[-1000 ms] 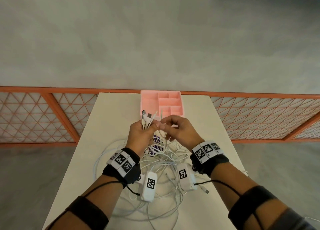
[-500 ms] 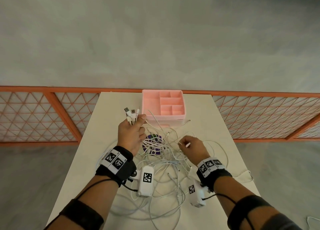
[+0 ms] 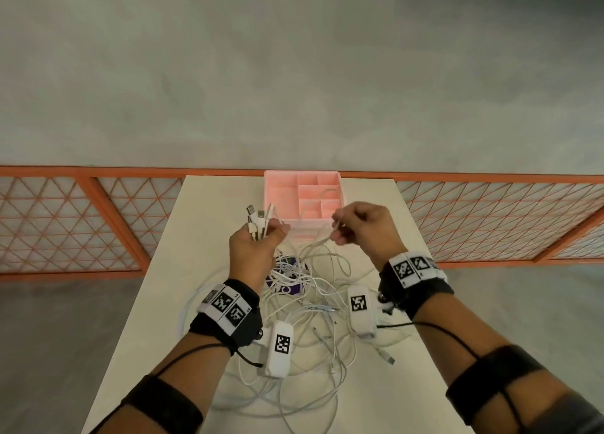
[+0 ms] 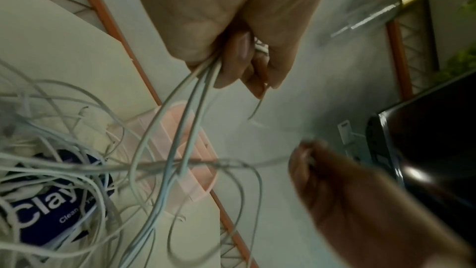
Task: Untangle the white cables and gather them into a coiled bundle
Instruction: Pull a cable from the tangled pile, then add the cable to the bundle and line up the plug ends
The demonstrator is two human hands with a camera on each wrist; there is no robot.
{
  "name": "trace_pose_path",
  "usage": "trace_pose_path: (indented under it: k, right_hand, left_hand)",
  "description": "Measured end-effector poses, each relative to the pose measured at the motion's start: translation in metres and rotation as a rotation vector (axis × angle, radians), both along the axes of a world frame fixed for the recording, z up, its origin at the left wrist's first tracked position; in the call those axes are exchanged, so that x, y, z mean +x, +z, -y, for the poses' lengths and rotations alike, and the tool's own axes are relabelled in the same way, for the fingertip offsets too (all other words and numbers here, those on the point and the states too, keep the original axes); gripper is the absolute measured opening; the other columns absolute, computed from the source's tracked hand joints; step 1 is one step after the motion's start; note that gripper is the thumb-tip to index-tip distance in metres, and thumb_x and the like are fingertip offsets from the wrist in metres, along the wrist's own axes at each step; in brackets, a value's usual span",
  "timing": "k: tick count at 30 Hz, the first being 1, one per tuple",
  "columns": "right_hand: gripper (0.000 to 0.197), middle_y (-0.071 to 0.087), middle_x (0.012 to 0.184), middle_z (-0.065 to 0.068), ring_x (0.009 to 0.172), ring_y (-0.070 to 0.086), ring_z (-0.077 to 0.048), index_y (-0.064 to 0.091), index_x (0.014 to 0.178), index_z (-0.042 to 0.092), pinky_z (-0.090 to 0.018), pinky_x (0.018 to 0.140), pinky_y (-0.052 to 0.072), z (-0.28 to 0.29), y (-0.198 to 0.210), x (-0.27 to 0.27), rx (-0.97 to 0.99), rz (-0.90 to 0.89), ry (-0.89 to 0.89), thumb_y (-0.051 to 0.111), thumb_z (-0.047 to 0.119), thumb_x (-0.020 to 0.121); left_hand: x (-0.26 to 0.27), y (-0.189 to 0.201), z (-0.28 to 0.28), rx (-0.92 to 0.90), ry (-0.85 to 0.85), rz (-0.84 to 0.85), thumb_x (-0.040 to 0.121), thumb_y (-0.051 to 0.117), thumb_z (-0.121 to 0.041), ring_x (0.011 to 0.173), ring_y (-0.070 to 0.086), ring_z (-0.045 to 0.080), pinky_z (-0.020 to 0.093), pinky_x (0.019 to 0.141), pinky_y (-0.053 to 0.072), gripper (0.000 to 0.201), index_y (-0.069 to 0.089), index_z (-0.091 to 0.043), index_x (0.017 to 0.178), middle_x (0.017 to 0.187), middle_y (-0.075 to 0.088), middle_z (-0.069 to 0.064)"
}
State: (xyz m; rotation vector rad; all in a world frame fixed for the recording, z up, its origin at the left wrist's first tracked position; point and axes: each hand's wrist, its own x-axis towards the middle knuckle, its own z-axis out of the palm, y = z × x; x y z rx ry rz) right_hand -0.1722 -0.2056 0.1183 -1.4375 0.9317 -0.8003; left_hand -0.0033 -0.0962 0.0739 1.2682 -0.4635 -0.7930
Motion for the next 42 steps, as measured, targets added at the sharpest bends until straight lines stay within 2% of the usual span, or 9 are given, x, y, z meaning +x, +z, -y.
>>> trace_pose_path:
  k: [7,10,15,20,28,32,35,38,42]
  right_hand:
    - [0.015,0.063,0.068,-0.025,0.055,0.066,-0.028,0.062,0.085,-0.006,-0.031,0.054,0.057,-0.015,0.041,0.025,-0.02,0.045,0.281,0.06,0.005,0.095]
    - [0.015,0.061,0.071,-0.028,0.055,0.061,-0.029,0.062,0.087,-0.009,-0.031,0.053,0.054,-0.017,0.052,0.026,-0.077,0.12,0.245,0.059,0.004,0.095]
    - [0.018,0.061,0.076,-0.023,0.06,0.059,-0.029,0.061,0.097,-0.012,-0.033,0.056,0.052,-0.012,0.055,0.024,-0.131,0.285,0.071,0.06,0.006,0.095]
    - [0.033,0.065,0.095,-0.004,0.069,0.069,-0.02,0.058,0.124,0.007,-0.032,0.061,0.056,-0.018,0.011,0.023,-0.16,-0.084,0.203,0.066,0.012,0.092]
    - [0.018,0.064,0.087,0.003,0.061,0.063,-0.004,0.069,0.11,0.021,-0.017,0.06,0.049,-0.033,-0.047,0.022,-0.148,-0.32,0.344,0.065,0.017,0.093]
    - [0.028,0.06,0.087,0.004,0.054,0.056,0.0,0.056,0.12,0.027,-0.018,0.057,0.047,-0.036,-0.044,0.028,-0.177,-0.268,0.303,0.064,0.02,0.094]
    - [0.013,0.067,0.083,0.006,0.052,0.054,0.0,0.063,0.093,0.035,-0.021,0.058,0.045,-0.033,-0.039,0.034,-0.265,-0.344,0.34,0.062,0.022,0.095]
    - [0.015,0.073,0.08,-0.001,0.058,0.061,-0.007,0.074,0.085,0.023,-0.024,0.061,0.049,-0.024,-0.033,0.037,-0.294,-0.416,0.308,0.063,0.028,0.094]
    - [0.017,0.072,0.078,-0.007,0.062,0.067,-0.02,0.074,0.087,0.008,-0.033,0.064,0.056,-0.012,-0.004,0.041,-0.176,-0.154,0.133,0.064,0.019,0.094]
  left_hand:
    - [-0.023,0.007,0.008,-0.064,-0.143,0.266,0.085,0.074,-0.002,0.054,0.057,0.001,0.016,0.052,0.044,0.014,0.066,-0.012,0.088,0.071,0.066,-0.005]
    - [-0.021,0.004,0.007,-0.071,-0.185,0.242,0.077,0.082,-0.015,0.081,0.071,0.019,0.036,0.079,0.058,0.019,0.073,-0.01,0.093,0.088,0.076,0.006]
    - [-0.015,0.002,0.004,0.018,-0.144,0.203,0.083,0.079,-0.01,0.042,0.047,-0.003,0.013,0.047,0.038,0.014,0.073,0.0,0.091,0.071,0.069,0.004]
    - [-0.014,0.013,-0.001,0.024,-0.177,-0.03,0.094,0.067,-0.012,0.039,0.027,0.006,0.018,0.039,0.024,0.003,0.065,-0.011,0.092,0.101,0.075,0.02]
    - [0.0,0.044,-0.007,-0.081,-0.246,-0.25,0.098,0.06,-0.016,0.039,0.023,0.004,0.016,0.035,0.024,0.011,0.059,-0.01,0.088,0.104,0.075,0.01]
    - [-0.001,0.06,-0.012,-0.14,-0.322,-0.217,0.098,0.059,-0.017,0.04,0.021,0.005,0.016,0.036,0.023,0.012,0.059,-0.009,0.088,0.103,0.074,0.011]
    - [-0.002,0.065,-0.013,-0.149,-0.342,-0.134,0.097,0.059,-0.018,0.041,0.021,0.005,0.018,0.038,0.021,0.011,0.06,-0.009,0.091,0.103,0.075,0.012]
    - [0.0,0.062,-0.011,-0.14,-0.25,-0.076,0.098,0.059,-0.023,0.04,0.02,0.006,0.019,0.037,0.02,0.018,0.058,-0.005,0.1,0.108,0.075,0.013]
    - [0.008,0.052,-0.006,-0.129,-0.056,-0.138,0.1,0.057,-0.029,0.041,0.021,0.007,0.02,0.036,0.021,0.02,0.056,-0.009,0.102,0.11,0.075,0.01]
